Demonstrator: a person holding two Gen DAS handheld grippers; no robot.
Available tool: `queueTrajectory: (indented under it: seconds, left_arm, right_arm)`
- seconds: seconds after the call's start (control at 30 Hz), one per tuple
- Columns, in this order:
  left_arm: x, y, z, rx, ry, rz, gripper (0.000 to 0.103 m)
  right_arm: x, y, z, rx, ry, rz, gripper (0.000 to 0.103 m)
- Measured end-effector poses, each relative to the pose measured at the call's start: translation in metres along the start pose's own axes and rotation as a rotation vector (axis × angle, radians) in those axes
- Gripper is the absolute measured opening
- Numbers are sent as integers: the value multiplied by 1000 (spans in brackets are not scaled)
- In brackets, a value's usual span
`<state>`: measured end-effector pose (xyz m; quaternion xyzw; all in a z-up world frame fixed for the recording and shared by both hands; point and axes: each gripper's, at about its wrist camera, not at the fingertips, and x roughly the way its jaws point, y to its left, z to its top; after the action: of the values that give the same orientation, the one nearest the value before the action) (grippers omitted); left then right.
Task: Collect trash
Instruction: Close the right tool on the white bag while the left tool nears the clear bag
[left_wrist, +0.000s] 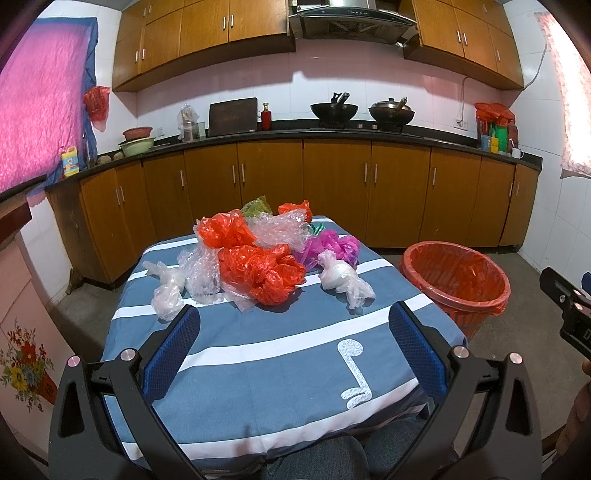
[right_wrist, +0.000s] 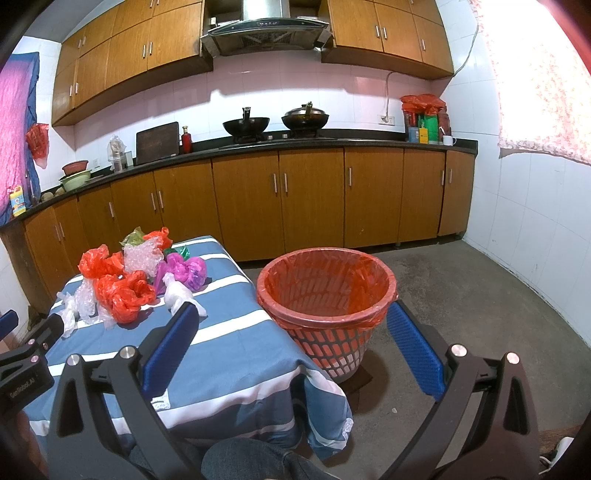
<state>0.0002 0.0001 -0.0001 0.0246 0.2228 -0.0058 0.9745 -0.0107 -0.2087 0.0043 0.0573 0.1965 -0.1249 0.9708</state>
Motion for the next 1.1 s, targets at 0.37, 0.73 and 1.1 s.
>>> queueTrajectory:
  seconds: [0.37,0.73,1.1]
  left_arm:
    - [-1,0,0,-1,3,2,101]
    - [27,19,-13,-21,124,16,101]
    - [58,80,-17,-85,215,130,101]
  right_arm:
    - [2,1,-1,1,2,-2,99]
    - [24,18,0,-26,64,75,99]
    - [90,69,7,-71,240,219,93]
